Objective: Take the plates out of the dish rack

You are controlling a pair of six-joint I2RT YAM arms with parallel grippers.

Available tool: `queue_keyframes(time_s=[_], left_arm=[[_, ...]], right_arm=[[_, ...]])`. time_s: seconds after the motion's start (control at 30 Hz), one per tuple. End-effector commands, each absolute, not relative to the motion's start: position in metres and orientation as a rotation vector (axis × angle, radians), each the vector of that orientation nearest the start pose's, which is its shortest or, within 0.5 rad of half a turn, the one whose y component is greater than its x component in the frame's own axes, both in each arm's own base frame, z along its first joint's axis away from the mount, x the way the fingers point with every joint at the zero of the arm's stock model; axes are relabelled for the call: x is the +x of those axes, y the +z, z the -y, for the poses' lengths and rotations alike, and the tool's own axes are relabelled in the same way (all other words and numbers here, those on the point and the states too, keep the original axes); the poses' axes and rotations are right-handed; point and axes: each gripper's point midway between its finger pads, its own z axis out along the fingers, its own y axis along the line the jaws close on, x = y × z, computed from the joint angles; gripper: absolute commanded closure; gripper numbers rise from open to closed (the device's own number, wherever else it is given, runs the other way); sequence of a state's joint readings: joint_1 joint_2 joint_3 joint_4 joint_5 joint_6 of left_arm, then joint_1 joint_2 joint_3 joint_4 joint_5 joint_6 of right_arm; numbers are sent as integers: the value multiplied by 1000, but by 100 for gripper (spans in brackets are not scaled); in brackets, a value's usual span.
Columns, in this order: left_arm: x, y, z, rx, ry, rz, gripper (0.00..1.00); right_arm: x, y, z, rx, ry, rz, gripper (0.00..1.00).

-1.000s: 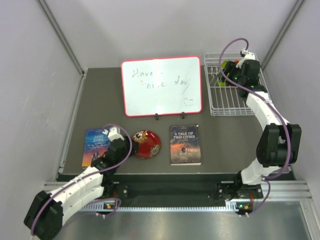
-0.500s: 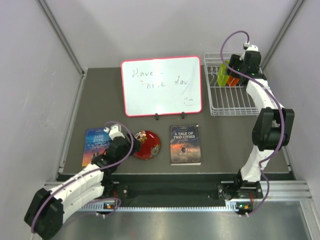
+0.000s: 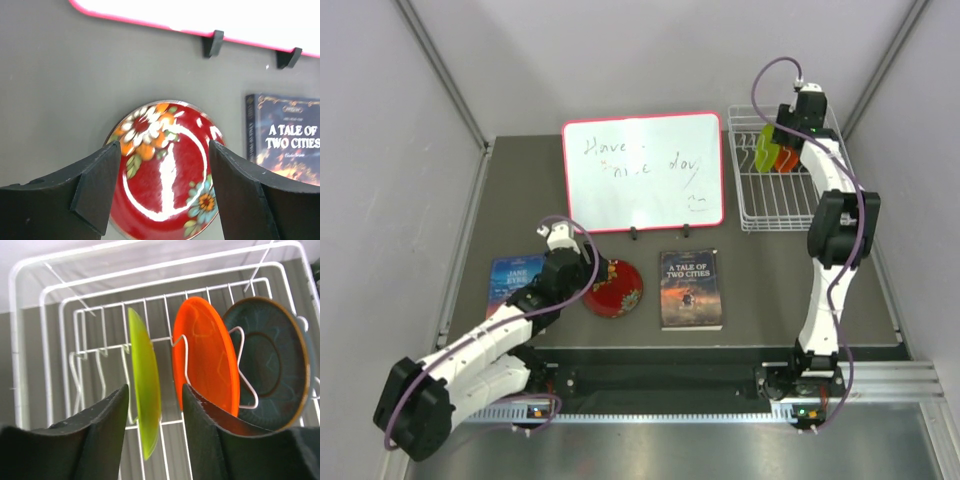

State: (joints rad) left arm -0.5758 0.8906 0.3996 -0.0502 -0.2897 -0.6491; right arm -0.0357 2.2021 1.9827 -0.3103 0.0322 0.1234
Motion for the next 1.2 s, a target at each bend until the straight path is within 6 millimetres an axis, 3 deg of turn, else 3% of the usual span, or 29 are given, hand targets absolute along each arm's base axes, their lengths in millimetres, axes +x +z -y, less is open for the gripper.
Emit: queue_keyframes(time_s=[0.0, 0.2, 0.3, 0.37, 0.4, 0.43, 0.6, 0.67, 0.8, 0.87, 1.0, 1.1, 1.17], left_arm=[[279, 119, 147, -226, -431, -2056, 25], [292, 130, 161, -175, -480, -2017, 25], [299, 134, 167, -144, -479, -2013, 25], [303, 129, 171, -123, -469, -2031, 25], [306, 133, 174, -116, -471, -2026, 25], [309, 130, 176, -105, -465, -2038, 25], [319, 130, 185, -74, -462, -2050, 24], [321, 126, 188, -52, -455, -2065, 14], [325, 126, 194, -25, -460, -2087, 7], [326, 131, 199, 5, -485, -2070, 1], [325, 145, 218, 75, -591, -2032, 1], [329, 158, 231, 104, -664, -1984, 1], [329, 171, 246, 156, -748, -1939, 1]], right_arm=[[629, 181, 30, 169, -27, -2076, 60], [629, 181, 28, 136, -39, -2077, 100], [628, 196, 25, 114, -83, -2045, 100], [623, 213, 33, 125, -166, -2006, 100], [622, 220, 15, 107, -177, -1987, 100], [616, 238, 25, 126, -278, -1939, 100], [596, 288, 22, 148, -513, -1770, 100], [585, 305, 25, 182, -554, -1724, 100], [568, 325, 31, 217, -575, -1678, 100], [549, 335, 34, 245, -585, -1688, 100], [506, 346, 30, 287, -469, -1684, 100], [475, 342, 2, 249, -232, -1731, 100], [455, 337, -30, 184, -7, -1762, 100]])
